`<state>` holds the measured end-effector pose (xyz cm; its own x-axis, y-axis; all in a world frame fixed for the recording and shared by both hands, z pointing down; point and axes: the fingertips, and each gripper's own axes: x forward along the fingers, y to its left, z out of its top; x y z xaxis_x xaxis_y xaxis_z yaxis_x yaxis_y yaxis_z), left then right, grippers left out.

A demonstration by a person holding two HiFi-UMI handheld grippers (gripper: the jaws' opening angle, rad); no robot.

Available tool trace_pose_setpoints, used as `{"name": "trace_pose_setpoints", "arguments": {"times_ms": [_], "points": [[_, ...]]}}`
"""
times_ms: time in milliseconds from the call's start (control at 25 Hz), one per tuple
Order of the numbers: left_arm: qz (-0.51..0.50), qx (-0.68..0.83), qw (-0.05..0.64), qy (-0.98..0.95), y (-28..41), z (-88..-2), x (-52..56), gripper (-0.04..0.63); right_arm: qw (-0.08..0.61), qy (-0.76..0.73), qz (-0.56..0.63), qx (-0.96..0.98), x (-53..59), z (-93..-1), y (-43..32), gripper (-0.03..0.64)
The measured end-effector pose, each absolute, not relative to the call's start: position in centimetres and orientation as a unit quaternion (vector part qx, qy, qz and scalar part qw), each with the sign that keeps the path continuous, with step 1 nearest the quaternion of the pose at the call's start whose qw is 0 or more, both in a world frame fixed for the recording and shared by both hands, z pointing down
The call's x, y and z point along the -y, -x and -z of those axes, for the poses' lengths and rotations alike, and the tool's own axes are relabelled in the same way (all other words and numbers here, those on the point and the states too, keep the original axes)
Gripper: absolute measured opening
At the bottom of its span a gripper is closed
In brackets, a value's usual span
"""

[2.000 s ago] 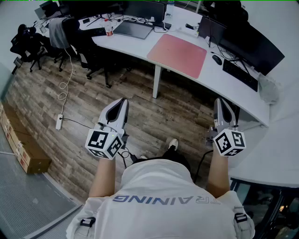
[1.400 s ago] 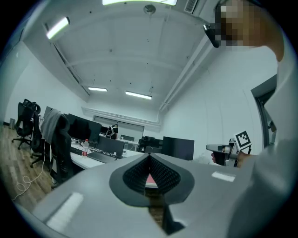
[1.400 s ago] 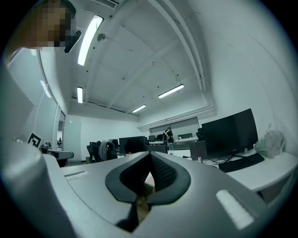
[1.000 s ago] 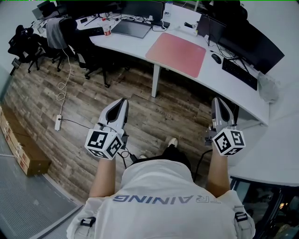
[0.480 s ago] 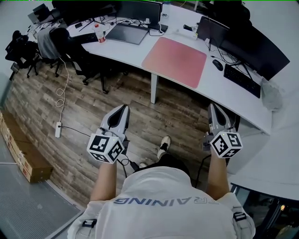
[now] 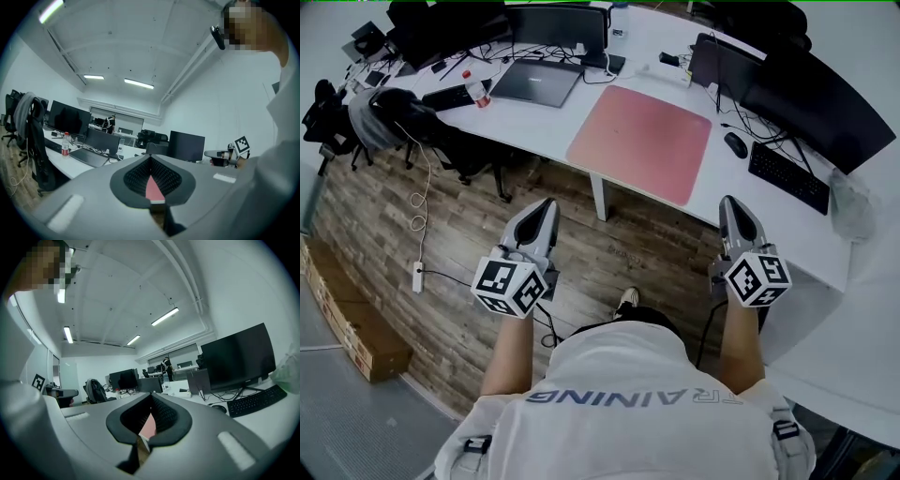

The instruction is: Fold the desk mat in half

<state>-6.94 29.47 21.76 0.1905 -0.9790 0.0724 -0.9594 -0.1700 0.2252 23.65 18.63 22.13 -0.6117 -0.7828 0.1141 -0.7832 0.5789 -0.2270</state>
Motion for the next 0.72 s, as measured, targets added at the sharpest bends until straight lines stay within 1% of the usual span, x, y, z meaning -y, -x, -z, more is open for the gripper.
{"name": "trace_pose_setpoints", "arguments": {"times_ms": [240, 400, 720], "points": [[0.042, 0.642, 0.112, -0.757, 6.6, -21.7, -24.1, 0.002, 0.008, -0.433, -0.132, 0.892, -12.5, -22.4, -23.9, 0.014], [0.037, 0.633, 0.118, -0.764, 6.7, -22.4, -21.5, 0.0, 0.014, -0.437, -0.133, 0.889, -11.2, -23.1, -24.1, 0.014], [0.031, 0.573, 0.144, -0.806, 7.1, -24.3, -13.4, 0.002, 0.027, -0.517, -0.156, 0.841, -8.3, -24.8, -26.1, 0.014]]}}
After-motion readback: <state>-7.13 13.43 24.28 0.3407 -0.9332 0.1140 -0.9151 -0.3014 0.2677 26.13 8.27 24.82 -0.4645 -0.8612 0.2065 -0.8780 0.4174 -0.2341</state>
